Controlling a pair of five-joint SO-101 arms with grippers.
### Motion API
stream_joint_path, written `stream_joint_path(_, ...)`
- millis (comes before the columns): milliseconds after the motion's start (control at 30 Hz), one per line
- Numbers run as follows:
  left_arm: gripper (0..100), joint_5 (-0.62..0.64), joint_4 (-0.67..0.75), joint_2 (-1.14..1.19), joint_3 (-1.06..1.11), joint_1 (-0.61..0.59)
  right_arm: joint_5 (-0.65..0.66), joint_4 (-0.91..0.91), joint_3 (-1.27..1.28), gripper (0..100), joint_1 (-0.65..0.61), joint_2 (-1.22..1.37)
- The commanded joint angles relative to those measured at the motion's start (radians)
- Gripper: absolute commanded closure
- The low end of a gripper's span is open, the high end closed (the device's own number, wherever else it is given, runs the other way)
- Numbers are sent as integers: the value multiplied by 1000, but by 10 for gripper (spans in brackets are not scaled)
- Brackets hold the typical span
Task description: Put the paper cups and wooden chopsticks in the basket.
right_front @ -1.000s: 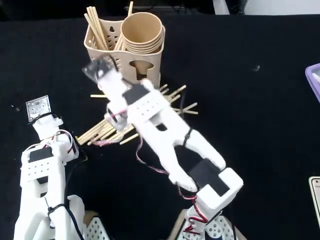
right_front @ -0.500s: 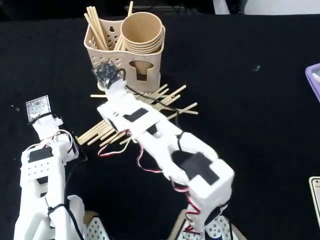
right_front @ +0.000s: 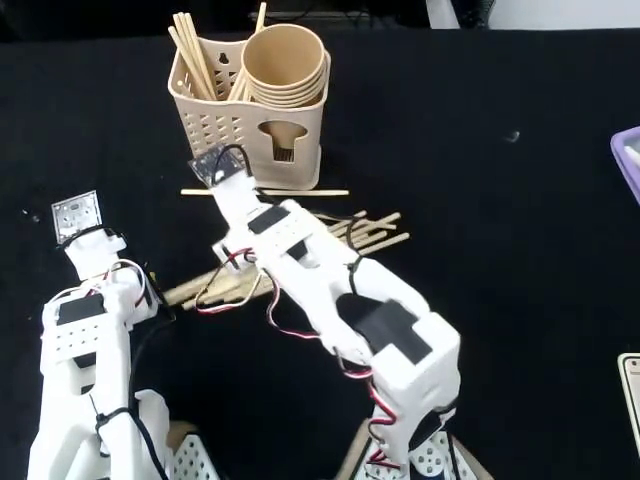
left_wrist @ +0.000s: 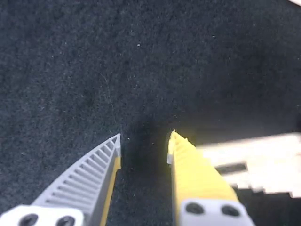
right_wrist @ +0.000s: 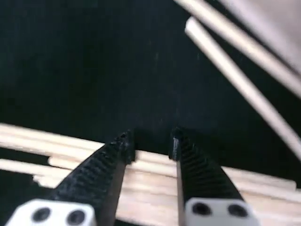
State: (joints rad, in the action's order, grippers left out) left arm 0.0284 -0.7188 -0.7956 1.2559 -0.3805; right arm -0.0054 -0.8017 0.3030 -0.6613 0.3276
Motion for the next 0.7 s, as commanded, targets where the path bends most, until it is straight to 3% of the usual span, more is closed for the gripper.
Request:
stream_joint_path(0,830,2,12,-25,-7,-5,75,-110,-19,861,0,-82)
stream_joint_path(267,830,0,12,-25,-7,-8,129,-135,56,859,86,-335)
stream_joint_path(400,830,0,12,-25,-7,-5,265,-135,219,803,103,-501)
stream_joint_path(667,830,5,12,-25,-10,-2,678,-135,529,694,84,-651)
